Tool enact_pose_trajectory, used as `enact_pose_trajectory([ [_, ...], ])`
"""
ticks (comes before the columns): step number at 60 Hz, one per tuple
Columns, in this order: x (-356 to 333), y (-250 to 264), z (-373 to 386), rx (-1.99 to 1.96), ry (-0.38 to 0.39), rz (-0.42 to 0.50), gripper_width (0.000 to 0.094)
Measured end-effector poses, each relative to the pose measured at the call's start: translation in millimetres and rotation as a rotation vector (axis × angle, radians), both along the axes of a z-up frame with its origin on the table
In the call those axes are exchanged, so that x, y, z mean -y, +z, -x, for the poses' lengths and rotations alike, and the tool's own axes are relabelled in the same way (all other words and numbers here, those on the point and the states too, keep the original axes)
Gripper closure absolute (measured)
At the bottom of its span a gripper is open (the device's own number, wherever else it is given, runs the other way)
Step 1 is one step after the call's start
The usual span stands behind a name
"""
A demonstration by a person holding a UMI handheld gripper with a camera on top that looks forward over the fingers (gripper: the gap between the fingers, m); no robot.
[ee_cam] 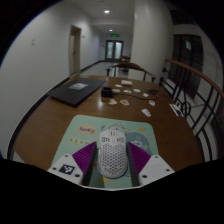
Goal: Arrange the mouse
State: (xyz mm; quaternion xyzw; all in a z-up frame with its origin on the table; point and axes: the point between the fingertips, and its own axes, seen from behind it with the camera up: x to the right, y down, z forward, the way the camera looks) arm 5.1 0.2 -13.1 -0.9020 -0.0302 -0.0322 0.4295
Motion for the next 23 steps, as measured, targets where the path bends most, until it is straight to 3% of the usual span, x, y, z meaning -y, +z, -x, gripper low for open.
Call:
enact_pose_trajectory([
  [5,21,20,3,-0.017,0.098,-0.007,0.0174],
  [9,41,42,-1,-0.023,0.161,-0.032,0.0111],
  [16,85,77,-26,-0.031,0.214,-0.070,0.0107],
  [23,112,93,-64,-0.028,0.202,-0.099,0.0106],
])
